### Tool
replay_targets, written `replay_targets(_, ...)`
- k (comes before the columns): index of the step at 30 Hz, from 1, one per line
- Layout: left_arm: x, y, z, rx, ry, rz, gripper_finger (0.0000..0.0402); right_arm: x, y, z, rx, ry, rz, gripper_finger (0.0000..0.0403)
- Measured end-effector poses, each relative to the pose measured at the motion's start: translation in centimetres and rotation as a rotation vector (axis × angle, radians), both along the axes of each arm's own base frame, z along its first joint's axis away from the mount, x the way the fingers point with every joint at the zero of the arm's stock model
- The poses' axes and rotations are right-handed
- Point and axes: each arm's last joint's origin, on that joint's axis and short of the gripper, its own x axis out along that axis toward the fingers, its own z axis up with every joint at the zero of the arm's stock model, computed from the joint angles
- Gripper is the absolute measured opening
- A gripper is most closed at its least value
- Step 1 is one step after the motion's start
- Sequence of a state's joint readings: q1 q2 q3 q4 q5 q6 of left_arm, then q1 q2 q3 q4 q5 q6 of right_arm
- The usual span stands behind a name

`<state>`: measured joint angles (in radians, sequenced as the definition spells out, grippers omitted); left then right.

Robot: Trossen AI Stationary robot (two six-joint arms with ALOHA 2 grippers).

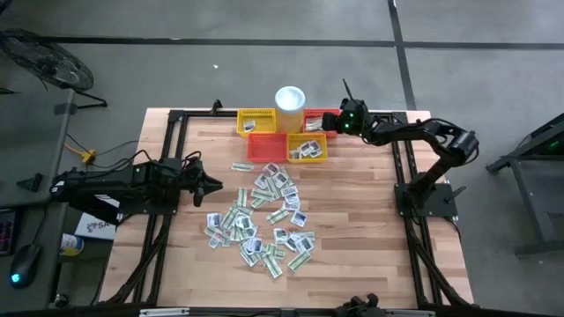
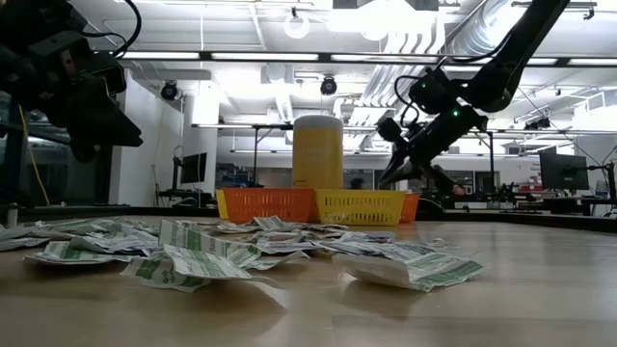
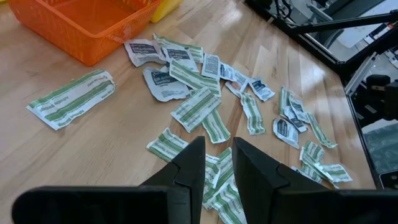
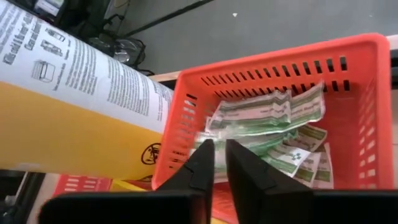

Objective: Pick & Place First Aid Supplies
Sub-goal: Put the green bandage pack into the top orange basket, then put the blue alcohol pad into the top yellow basket

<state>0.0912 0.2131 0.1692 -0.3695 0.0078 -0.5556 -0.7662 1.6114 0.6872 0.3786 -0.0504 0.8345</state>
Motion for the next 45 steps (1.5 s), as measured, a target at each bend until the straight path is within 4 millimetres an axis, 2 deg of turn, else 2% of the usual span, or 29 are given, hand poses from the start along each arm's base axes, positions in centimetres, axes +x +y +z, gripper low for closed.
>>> replay_targets(8,0.0,0.0,0.0,0.0,0.001,0.0,0.008,0.0,0.0,0.1,-0.001,-0.003,-0.018,0.0128)
replay_targets(13,0.0,0.0,0.0,0.0,0.0,0.0,0.008,0.0,0.0,0.1,0.016,-0.018,0.001,0.0153)
replay_targets(27,0.0,0.0,0.0,0.0,0.0,0.0,0.008,-0.3,-0.3,0.1,0.061,-0.057,-0.028,0.0159)
replay_targets(35,0.0,0.0,0.0,0.0,0.0,0.0,0.008,-0.7,-0.1,1.7,-0.002,-0.083,0.127,0.0158)
replay_targets(40,0.0,0.0,0.0,0.0,0.001,0.0,0.008,-1.0,0.7,3.3,-0.009,-0.107,0.187,0.0158)
replay_targets(45,0.0,0.0,0.0,0.0,0.0,0.0,0.008,-1.0,3.1,4.9,0.0,-0.08,0.283,0.0158)
